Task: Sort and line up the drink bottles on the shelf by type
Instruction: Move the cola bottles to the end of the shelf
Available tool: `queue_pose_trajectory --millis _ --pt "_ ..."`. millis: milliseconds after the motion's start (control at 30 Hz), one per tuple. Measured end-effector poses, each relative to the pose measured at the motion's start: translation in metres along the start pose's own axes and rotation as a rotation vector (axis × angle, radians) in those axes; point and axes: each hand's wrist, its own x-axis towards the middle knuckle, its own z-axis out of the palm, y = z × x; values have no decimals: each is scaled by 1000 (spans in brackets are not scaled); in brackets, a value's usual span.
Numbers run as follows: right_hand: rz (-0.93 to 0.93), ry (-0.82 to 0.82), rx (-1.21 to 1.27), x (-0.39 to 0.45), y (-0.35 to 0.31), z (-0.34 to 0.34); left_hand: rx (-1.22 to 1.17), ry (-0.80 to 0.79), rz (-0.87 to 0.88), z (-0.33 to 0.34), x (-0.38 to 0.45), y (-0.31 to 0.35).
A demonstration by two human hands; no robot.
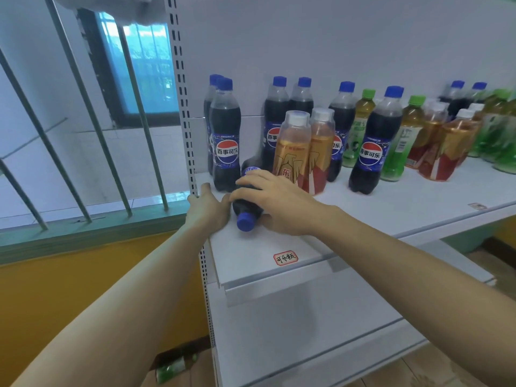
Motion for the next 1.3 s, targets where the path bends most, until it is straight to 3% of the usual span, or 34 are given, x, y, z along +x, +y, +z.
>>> queue_pose_trajectory --millis 133,300,600,733,1067,1300 --pt "27 99 173 7 2 -15 -33 -10 16 1 3 -3" --pt "207 315 303 29 -1 -51 -24 3 9 1 2 -1" --pt "499 385 205 68 16 -91 -22 2 24 0 1 -2" --pt "513 444 184 74 26 -96 -27 -1 21 0 2 -2" --pt "512 388 -154 77 33 -103 -1 -12 18 -1 2 -1" --pt "387 588 -4 28 19 -84 7 11 30 -3 -2 -2"
